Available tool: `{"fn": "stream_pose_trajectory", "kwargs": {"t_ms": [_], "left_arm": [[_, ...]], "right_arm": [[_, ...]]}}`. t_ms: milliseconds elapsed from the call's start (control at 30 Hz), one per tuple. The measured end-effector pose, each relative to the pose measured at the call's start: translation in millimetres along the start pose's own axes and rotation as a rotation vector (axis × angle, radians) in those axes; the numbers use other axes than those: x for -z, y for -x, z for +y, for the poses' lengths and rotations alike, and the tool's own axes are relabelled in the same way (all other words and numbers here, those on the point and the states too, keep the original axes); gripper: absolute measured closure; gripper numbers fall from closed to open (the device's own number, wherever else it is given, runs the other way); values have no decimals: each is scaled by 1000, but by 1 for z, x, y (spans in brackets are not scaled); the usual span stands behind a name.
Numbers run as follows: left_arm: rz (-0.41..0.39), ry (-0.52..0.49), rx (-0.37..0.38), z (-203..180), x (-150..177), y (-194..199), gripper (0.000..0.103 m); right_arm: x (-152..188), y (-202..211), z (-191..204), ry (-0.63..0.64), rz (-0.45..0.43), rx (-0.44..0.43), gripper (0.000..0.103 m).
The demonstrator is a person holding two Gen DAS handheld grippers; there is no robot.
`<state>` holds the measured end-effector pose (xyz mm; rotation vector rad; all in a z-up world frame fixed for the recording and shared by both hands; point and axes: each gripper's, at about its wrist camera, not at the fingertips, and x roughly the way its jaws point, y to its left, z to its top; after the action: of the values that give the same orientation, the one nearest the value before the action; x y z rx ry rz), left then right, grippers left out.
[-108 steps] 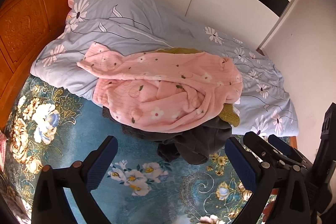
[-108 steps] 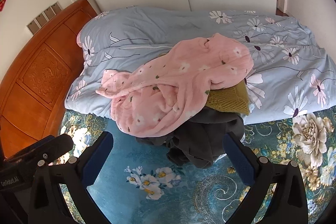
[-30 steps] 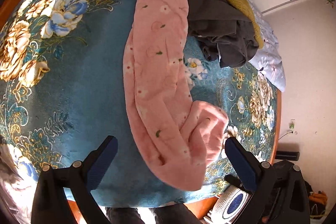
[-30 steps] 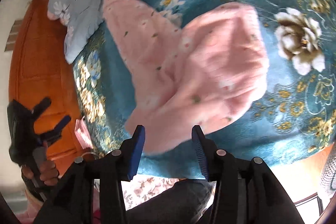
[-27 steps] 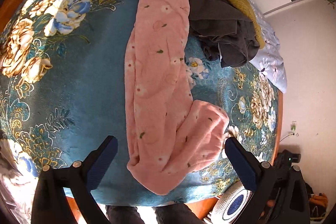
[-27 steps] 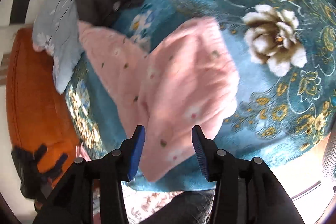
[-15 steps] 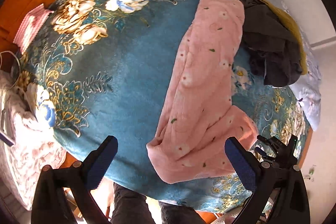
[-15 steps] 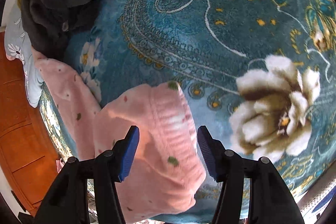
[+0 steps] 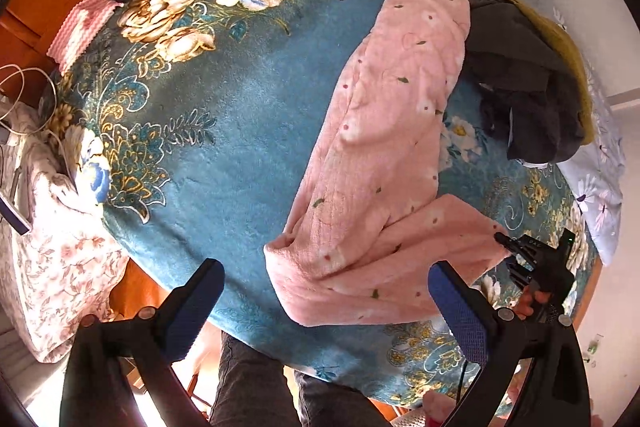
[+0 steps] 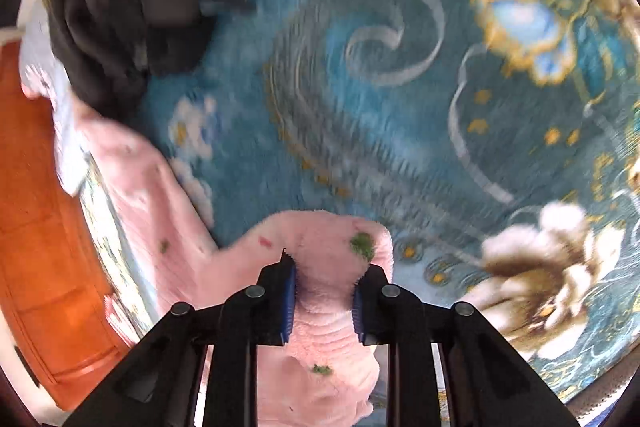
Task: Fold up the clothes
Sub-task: 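Drag the pink garment onto the open sheet with the right gripper, then grasp a pink garment edge with the left gripper while the right gripper holds another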
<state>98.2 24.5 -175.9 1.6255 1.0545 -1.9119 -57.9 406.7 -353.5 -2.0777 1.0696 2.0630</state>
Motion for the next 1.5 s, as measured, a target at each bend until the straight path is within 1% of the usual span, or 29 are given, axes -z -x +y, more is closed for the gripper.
{"fn": "stream_pose_trajectory", "kwargs": {"t_ms": [67, 167, 267, 300, 400, 600, 633, 700, 733, 800, 833, 900, 1000, 1133, 1233, 1333, 1400, 1467, 1500], "left_arm": [[3, -35, 19, -12, -6, -4, 0], [9, -87, 48, -31, -16, -10, 0], [24, -125, 82, -45, -29, -20, 0], [28, -132, 94, -49, -34, -23, 0], [42, -149, 127, -62, -49, -34, 0], [85, -151, 156, -79, -73, -59, 0], [97, -145, 156, -79, -76, -64, 0], [116, -132, 150, -77, -82, -74, 0], [122, -126, 143, -76, -86, -79, 0], [132, -114, 129, -75, -93, -88, 0], [135, -107, 125, -75, -97, -92, 0], [137, -94, 122, -77, -109, -100, 0], [120, -91, 122, -91, -140, -113, 0], [45, -103, 147, -135, -200, -123, 0], [-3, -102, 146, -171, -247, -134, 0], [-9, -110, 114, -203, -284, -157, 1], [-7, -127, 59, -219, -301, -175, 3], [-3, -141, -6, -232, -314, -195, 12], [3, -134, -33, -234, -317, -204, 15]], "right_arm": [[-17, 41, -4, -9, -102, -21, 81], [-37, 120, 1, 59, -303, -17, 81], [-35, 210, 1, 91, -502, -59, 81], [-30, 230, -3, 90, -545, -55, 81], [-6, 243, -34, 50, -567, 60, 81], [43, 269, -94, -31, -608, 291, 81], [50, 263, -111, -73, -586, 314, 81], [62, 221, -159, -247, -462, 312, 81], [70, 204, -179, -327, -422, 309, 81], [85, 184, -206, -443, -371, 291, 81], [89, 178, -212, -471, -353, 294, 81], [91, 173, -213, -467, -328, 325, 81], [82, 171, -202, -427, -301, 367, 80], [61, 168, -193, -376, -287, 401, 79], [52, 168, -190, -354, -269, 426, 79], [48, 170, -191, -361, -252, 436, 79], [47, 171, -192, -365, -244, 441, 79], [47, 172, -193, -365, -237, 448, 79], [47, 172, -194, -365, -234, 451, 79]]}}
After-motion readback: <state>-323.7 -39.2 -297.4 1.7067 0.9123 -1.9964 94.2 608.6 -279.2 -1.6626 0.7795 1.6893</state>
